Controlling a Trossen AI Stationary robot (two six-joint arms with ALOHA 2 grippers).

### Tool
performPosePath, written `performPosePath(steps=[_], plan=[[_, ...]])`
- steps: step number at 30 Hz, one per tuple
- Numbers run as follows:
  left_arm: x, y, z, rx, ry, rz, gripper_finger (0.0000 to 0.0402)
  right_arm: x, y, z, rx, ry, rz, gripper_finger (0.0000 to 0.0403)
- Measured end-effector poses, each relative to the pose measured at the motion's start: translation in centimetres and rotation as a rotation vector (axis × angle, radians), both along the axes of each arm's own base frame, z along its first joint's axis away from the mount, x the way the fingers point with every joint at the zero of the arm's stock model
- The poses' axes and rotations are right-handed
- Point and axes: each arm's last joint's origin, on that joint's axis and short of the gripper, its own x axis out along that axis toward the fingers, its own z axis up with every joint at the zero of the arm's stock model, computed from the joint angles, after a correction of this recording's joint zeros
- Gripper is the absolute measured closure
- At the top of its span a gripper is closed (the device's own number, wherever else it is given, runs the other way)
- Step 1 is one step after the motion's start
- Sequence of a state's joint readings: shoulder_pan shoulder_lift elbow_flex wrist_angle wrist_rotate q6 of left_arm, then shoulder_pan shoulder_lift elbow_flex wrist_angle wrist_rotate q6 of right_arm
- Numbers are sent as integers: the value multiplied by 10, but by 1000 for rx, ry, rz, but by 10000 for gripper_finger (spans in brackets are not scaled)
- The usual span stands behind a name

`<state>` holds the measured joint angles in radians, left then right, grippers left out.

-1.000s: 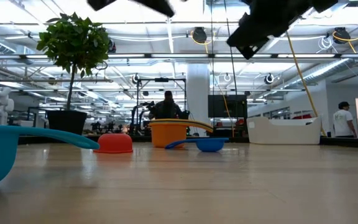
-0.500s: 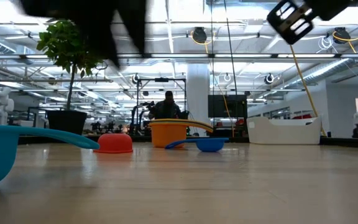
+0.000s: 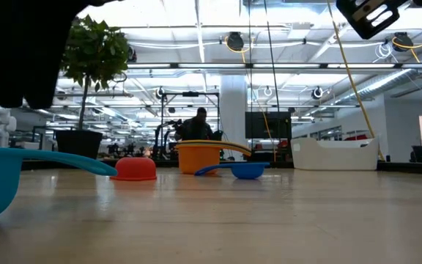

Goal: Nest measuring cups in basket
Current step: Stack the light blue measuring cup into the yellow measuring cup

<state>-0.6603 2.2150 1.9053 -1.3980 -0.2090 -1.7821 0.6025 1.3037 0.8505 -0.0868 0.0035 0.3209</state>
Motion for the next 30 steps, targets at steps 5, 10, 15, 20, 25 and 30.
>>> performPosePath(steps=[5, 10, 15, 20, 25, 30], plan=[[2, 2, 0, 7, -7, 5, 173, 3, -4, 0, -12, -8, -12, 403], [6, 3, -5, -12, -30, 14, 132, 3, -5, 0, -13, -9, -16, 403], [7, 7, -28, -55, 5, 20, 124, 4, -5, 1, -20, -22, -29, 403], [4, 16, -42, -64, 68, 66, 124, 4, -5, 1, -23, -24, -30, 403], [7, 15, -44, -87, 46, 53, 124, 4, -5, 1, -27, -27, -27, 403], [6, 14, -44, -95, 57, 46, 124, 4, -5, 1, -27, -27, -26, 403]])
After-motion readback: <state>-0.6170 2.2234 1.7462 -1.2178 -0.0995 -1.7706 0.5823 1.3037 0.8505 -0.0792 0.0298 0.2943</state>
